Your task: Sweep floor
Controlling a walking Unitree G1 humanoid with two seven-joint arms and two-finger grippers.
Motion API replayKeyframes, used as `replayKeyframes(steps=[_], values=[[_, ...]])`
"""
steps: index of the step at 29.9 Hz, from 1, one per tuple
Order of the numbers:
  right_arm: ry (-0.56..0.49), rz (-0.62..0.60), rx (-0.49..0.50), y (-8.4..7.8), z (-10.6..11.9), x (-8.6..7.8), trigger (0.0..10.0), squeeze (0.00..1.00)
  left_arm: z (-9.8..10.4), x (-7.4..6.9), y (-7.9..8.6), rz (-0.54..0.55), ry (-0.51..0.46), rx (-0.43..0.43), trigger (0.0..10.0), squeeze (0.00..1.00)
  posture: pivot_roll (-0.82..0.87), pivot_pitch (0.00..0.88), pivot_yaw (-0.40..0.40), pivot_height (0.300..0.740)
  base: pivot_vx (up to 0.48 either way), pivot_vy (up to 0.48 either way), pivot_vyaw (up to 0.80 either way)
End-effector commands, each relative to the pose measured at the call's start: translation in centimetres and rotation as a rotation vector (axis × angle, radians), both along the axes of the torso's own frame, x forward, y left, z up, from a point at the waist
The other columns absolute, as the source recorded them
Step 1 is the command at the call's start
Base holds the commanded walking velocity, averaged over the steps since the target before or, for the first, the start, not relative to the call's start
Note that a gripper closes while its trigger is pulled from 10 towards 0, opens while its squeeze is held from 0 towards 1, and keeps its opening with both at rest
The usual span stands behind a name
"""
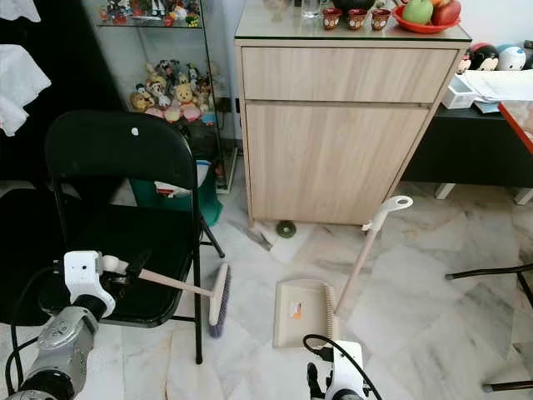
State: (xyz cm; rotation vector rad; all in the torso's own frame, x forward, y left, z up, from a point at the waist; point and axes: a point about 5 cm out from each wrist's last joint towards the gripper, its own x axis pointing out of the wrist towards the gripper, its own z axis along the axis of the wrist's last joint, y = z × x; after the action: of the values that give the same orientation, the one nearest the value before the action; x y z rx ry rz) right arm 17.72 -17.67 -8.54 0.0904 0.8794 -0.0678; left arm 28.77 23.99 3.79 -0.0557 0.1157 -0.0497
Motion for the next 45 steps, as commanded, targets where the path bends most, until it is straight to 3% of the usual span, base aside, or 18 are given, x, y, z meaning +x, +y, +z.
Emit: replayKeyframes(steps=[1, 38, 40, 41, 45], values=[[0.028, -0.001, 0.002, 0.01, -0.3, -0.55, 10.0, 0.0, -0.37, -0.62, 0.38, -0.002, 0.008, 0.009, 10.0, 0.0, -0.04, 0.081, -0.008, 0.74, 0.0, 0.0, 0.0], [0.043, 0.0, 0.008, 0.23, -0.49, -0.89, 10.0, 0.0, -0.65, -1.18, 0.04, -0.065, 0.025, 0.056, 10.0, 0.0, -0.03, 0.087, -0.006, 0.74, 0.0, 0.0, 0.0], [0.043, -0.001, 0.007, 0.21, -0.49, -0.89, 10.0, 0.0, -0.66, -1.17, 0.06, -0.06, 0.026, 0.06, 6.5, 0.0, -0.03, 0.087, -0.006, 0.74, 0.0, 0.0, 0.0], [0.044, -0.001, 0.006, 0.19, -0.5, -0.91, 10.0, 0.0, -0.67, -1.15, 0.04, -0.059, 0.027, 0.061, 0.0, 0.0, -0.03, 0.087, -0.006, 0.74, 0.0, 0.0, 0.0], [0.047, -0.002, 0.005, 0.13, -0.52, -0.95, 10.0, 0.0, -0.74, -1.14, -0.08, -0.058, 0.03, 0.059, 0.0, 0.0, -0.03, 0.087, -0.006, 0.74, 0.0, 0.0, 0.0]])
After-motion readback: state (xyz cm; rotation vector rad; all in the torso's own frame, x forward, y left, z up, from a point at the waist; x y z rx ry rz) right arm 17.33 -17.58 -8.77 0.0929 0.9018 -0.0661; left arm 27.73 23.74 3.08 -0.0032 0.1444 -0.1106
